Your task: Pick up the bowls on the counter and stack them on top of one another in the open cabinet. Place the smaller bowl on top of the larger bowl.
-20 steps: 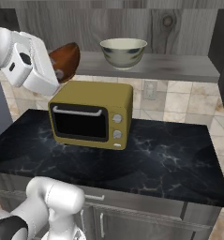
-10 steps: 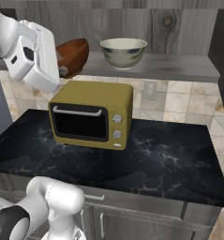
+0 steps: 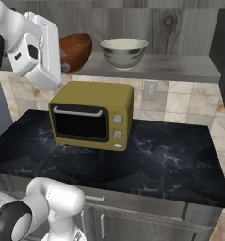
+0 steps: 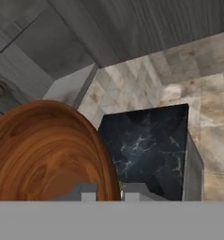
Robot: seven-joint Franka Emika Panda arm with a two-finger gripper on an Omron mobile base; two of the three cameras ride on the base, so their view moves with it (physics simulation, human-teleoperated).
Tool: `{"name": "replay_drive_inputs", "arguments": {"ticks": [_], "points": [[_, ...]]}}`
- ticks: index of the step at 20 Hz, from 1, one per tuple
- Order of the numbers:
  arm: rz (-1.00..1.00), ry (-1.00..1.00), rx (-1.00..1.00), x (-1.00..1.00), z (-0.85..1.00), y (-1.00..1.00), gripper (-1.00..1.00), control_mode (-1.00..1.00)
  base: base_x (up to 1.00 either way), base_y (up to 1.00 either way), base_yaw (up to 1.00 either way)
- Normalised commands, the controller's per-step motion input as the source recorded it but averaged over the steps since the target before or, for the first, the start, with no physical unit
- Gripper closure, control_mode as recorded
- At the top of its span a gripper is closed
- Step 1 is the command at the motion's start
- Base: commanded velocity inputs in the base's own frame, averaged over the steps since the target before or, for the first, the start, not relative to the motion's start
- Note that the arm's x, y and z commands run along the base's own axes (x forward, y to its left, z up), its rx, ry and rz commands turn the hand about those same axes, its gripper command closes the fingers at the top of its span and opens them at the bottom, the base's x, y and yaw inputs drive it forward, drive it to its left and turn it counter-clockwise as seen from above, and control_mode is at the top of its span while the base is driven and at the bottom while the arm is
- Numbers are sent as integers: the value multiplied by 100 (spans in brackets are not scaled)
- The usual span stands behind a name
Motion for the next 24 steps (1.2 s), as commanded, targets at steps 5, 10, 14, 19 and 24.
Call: {"name": "replay_drive_inputs", "arguments": {"ticks": [5, 10, 14, 19, 24], "points": [[0, -12, 9, 2, -2, -9, 100, -100, 0, 0, 0], [2, -5, 8, 20, -4, -6, 100, -100, 0, 0, 0], [2, 2, 8, 37, 0, -6, 100, -100, 0, 0, 0], [3, 4, 4, 35, 0, -9, 100, -100, 0, 0, 0], [5, -1, 0, 20, 0, -10, 100, -100, 0, 0, 0]]}}
